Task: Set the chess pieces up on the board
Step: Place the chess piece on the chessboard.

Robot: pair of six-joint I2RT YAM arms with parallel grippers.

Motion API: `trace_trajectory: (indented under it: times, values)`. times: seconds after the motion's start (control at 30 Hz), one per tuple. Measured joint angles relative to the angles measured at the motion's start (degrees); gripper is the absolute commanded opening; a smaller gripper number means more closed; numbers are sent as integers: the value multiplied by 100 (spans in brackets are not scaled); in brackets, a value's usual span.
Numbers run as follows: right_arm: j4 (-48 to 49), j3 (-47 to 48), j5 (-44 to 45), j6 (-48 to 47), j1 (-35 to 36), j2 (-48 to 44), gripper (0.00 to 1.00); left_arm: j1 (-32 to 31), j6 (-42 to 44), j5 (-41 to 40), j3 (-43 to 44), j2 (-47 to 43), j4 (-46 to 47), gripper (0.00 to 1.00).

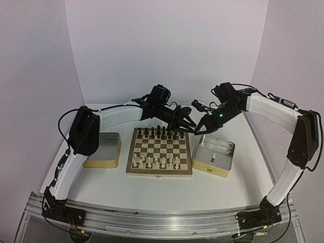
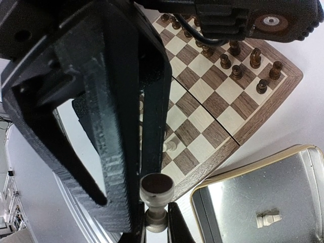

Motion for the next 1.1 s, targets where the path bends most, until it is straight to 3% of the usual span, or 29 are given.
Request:
trace_trajectory:
  times: [0.13, 0.23, 0.3, 0.43, 0.5, 0.67, 0.83, 1.1]
  values:
    - [8, 0, 2, -4, 0, -10, 0, 2, 5, -20, -31, 0, -6, 11]
    - [7, 0, 40, 0, -10, -13, 0, 6, 12, 9, -46, 0, -9, 8]
    - [7, 0, 60, 0, -15, -13, 0, 3, 10, 16, -50, 0, -4, 12]
    - [2, -2, 71, -2, -11, -15, 0, 0, 17, 3, -58, 0, 10, 35]
    - [-7, -4, 46, -5, 15, -15, 0, 0, 42, -32, -58, 0, 11, 38]
    - [-19, -4, 19, -4, 69, -15, 0, 0, 95, -134, -58, 0, -1, 36]
    - [-20, -4, 13, -4, 85, -19, 0, 0, 244, -246, -58, 0, -114, 26]
    - [-22, -29, 11, -2, 85, -26, 0, 7, 353, -334, -58, 0, -180, 27]
